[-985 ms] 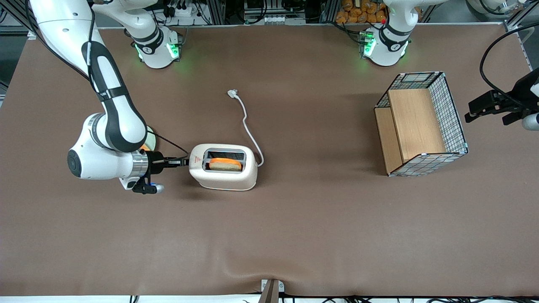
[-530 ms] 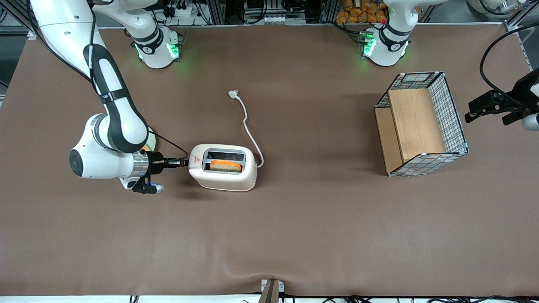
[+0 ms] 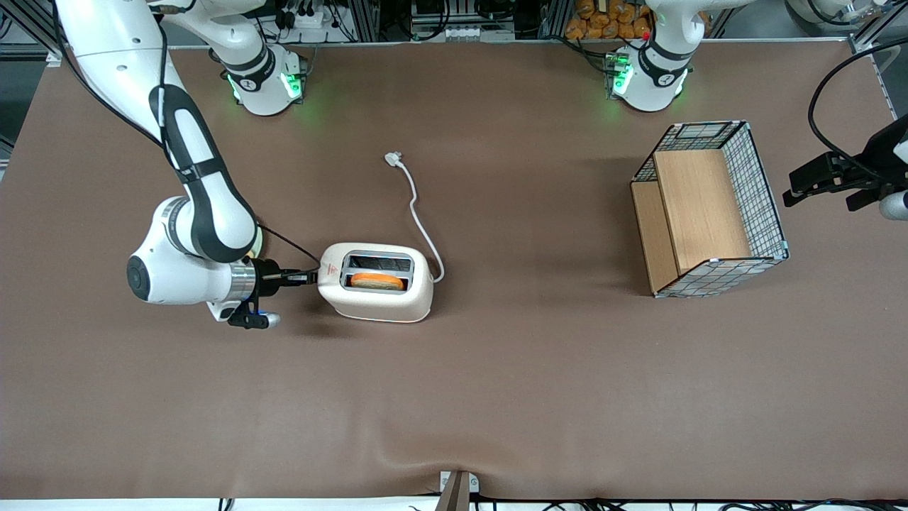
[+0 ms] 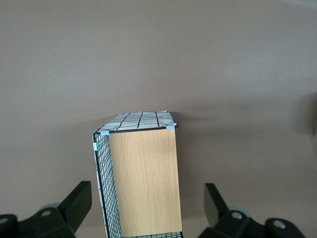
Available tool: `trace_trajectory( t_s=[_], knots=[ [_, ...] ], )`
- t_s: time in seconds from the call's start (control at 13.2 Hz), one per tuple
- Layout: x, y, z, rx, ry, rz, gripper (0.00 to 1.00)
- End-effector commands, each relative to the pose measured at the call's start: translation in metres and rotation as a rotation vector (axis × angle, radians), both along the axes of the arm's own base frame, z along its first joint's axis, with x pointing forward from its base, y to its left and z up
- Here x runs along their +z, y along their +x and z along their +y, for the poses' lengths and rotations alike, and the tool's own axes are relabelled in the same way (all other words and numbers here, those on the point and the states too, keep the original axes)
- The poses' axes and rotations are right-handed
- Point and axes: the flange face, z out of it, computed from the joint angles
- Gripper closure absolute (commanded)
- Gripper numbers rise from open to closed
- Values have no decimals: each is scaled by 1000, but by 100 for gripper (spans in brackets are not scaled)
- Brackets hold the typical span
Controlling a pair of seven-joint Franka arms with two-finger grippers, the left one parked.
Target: Press toaster button with right arm
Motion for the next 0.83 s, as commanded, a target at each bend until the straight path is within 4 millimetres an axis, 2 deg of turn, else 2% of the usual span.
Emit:
trace_trajectory(
  t_s=[0.0, 0.53, 0.76],
  knots=[
    [-23, -6, -4, 13, 4, 2, 100],
    [-22, -4, -8, 3, 4, -4, 100],
    [1, 0, -6, -2, 13, -24, 100]
  ],
)
